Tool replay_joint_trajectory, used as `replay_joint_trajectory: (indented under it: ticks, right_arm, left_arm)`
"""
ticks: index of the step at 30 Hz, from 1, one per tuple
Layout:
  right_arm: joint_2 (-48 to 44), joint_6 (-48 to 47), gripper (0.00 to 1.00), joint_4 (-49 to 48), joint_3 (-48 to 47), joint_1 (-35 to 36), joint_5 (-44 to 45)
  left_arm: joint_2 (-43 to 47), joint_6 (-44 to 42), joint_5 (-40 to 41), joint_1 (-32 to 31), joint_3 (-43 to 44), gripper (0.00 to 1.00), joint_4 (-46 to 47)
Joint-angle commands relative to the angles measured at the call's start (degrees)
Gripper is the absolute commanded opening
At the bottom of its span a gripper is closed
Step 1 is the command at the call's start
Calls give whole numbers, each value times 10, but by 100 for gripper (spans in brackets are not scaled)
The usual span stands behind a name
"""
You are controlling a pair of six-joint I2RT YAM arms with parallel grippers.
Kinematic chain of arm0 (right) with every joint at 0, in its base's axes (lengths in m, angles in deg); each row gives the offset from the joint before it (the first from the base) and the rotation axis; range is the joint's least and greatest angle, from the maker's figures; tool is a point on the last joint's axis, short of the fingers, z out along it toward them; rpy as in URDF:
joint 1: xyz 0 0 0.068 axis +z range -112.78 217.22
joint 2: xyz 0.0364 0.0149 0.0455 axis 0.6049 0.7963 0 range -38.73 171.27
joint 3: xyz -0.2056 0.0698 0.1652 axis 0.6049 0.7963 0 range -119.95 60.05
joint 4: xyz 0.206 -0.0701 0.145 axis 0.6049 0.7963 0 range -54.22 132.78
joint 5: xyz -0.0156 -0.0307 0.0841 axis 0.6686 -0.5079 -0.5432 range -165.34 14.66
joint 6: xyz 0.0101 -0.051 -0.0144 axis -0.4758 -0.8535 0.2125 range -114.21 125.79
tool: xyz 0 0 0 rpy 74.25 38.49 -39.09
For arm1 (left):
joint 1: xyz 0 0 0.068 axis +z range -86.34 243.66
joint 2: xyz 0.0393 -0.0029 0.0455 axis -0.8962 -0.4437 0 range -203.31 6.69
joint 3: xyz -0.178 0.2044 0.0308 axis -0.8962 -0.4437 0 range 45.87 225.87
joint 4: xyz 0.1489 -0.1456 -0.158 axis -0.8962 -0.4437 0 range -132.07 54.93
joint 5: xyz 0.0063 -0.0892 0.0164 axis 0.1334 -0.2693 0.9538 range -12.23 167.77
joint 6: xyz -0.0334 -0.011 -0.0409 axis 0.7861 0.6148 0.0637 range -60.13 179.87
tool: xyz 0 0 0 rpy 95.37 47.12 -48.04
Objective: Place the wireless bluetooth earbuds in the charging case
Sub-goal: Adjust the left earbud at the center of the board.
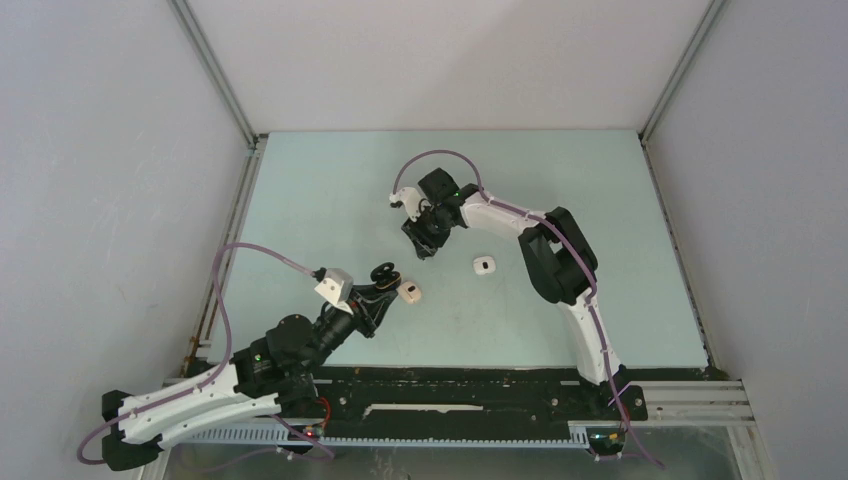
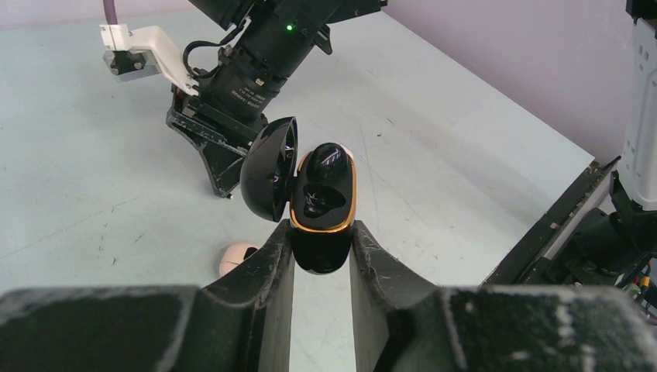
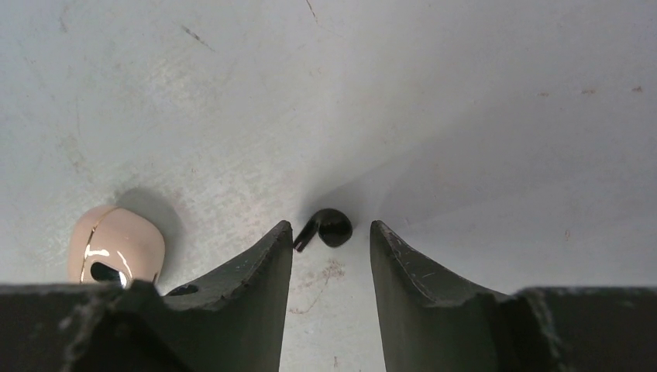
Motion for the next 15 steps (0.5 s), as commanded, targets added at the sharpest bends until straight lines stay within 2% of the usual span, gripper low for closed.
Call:
replay_joint_trajectory:
  ticks: [1, 8, 15]
  right_arm:
    - [-43, -27, 45, 22, 7, -18, -11]
    - [-54, -71, 46, 44, 3, -29, 10]
    - [-23, -92, 47, 69, -12, -17, 29]
  left_arm:
    - [2, 1, 5, -2, -1, 0, 21]
    - [-18, -6, -2, -2, 16, 0, 21]
    - [-17, -6, -4, -2, 18, 0, 21]
